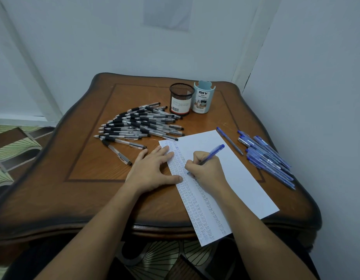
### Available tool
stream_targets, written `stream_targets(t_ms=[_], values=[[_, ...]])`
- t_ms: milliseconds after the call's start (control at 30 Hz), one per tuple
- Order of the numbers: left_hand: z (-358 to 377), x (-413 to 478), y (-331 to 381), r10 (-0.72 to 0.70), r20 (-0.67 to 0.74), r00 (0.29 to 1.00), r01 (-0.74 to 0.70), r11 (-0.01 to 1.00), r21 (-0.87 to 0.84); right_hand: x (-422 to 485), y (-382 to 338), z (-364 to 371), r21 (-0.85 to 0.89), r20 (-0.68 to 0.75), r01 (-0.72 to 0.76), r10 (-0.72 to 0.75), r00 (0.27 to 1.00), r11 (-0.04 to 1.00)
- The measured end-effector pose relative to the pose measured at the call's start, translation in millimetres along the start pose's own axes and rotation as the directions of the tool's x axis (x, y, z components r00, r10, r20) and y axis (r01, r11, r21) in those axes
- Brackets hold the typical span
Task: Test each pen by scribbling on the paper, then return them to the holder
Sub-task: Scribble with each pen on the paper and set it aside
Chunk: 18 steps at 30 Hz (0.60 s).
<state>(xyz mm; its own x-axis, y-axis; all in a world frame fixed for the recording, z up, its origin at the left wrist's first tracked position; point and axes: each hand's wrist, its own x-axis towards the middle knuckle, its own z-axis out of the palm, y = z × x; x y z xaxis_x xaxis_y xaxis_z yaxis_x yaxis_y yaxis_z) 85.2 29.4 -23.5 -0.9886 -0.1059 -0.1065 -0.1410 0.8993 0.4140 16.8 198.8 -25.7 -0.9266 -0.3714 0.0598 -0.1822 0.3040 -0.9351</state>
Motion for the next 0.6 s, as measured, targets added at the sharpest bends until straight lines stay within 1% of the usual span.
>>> stream_targets(t_ms=[233, 367, 600], values=[[-0.6, -0.3, 0.2, -0.002, 0.004, 1.000, 0.002, 1.000, 0.003, -0.2, -0.3, -0.3, -0.029, 0.019, -0.008, 0.008, 1.000, 1.000], [-0.9, -0.1, 0.2, 0.000, 0.003, 1.000, 0.000, 1.000, 0.000, 1.3, 1.1, -2.5, -0.004, -0.015, 0.005, -0.005, 1.000, 1.000], [-0.5, -0.9, 0.9, -0.001, -0.006, 1.000, 0.001, 1.000, 0.006, 2.6, 2.1, -2.2, -0.033, 0.015, -0.010, 0.011, 1.000, 0.999]])
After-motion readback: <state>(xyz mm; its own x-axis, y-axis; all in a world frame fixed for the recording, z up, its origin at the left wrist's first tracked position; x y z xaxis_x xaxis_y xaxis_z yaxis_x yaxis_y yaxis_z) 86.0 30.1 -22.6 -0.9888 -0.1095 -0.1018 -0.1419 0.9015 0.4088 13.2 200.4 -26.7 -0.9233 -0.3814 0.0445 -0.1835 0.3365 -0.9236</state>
